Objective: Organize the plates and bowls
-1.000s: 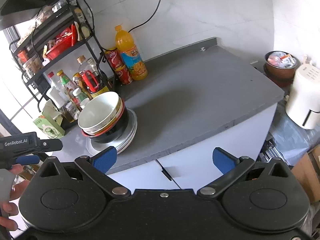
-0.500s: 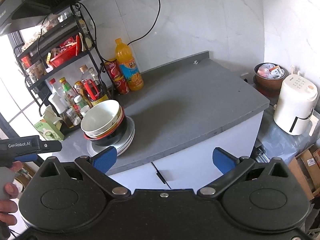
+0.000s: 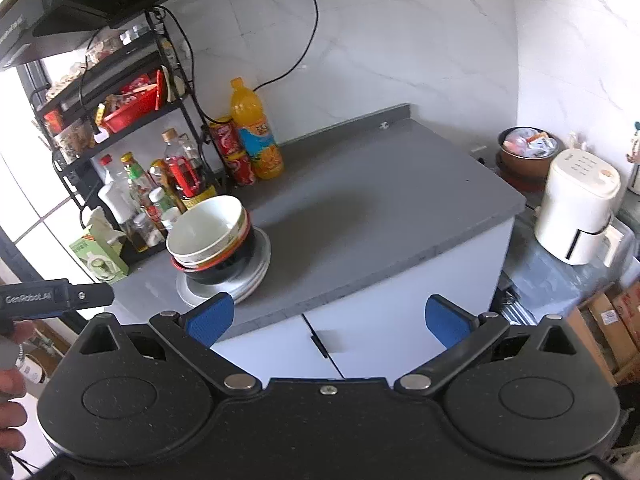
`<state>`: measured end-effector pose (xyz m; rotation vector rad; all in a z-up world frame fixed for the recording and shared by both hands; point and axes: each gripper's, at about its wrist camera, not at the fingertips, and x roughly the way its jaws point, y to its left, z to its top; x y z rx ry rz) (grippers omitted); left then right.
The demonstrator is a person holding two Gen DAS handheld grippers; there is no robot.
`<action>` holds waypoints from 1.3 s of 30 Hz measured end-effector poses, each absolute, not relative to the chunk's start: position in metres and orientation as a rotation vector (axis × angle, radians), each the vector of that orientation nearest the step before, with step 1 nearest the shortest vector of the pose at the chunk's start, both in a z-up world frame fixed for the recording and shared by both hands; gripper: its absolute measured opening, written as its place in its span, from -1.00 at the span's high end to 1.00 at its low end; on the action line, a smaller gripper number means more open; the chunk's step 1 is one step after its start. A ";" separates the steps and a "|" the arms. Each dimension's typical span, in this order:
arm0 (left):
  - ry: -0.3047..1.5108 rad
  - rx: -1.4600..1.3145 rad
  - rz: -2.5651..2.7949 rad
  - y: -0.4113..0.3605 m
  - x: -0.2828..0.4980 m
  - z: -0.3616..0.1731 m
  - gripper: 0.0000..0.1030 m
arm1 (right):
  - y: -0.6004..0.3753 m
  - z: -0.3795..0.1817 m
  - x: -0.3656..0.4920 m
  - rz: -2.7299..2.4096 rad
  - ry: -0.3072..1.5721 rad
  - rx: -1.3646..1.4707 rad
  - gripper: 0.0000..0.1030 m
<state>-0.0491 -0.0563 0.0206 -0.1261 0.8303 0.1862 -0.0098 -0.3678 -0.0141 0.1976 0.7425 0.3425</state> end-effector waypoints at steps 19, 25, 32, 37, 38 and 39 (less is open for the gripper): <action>0.819 -0.089 0.164 -0.069 -0.077 0.023 -0.99 | -0.383 -0.017 -0.034 0.296 0.747 0.157 -1.00; 0.827 -0.068 0.175 -0.077 -0.084 0.022 -0.99 | -0.386 -0.017 -0.034 0.306 0.749 0.143 -1.00; 0.833 -0.076 0.168 -0.083 -0.085 0.020 -0.99 | -0.386 -0.014 -0.033 0.314 0.740 0.126 -1.00; 0.839 -0.093 0.164 -0.085 -0.085 0.021 -0.99 | -0.385 -0.013 -0.033 0.325 0.736 0.121 -1.00; 0.838 -0.087 0.166 -0.086 -0.085 0.021 -0.99 | -0.384 -0.012 -0.032 0.326 0.736 0.121 -1.00; 0.839 -0.088 0.168 -0.086 -0.085 0.021 -0.99 | -0.384 -0.012 -0.033 0.328 0.736 0.123 -1.00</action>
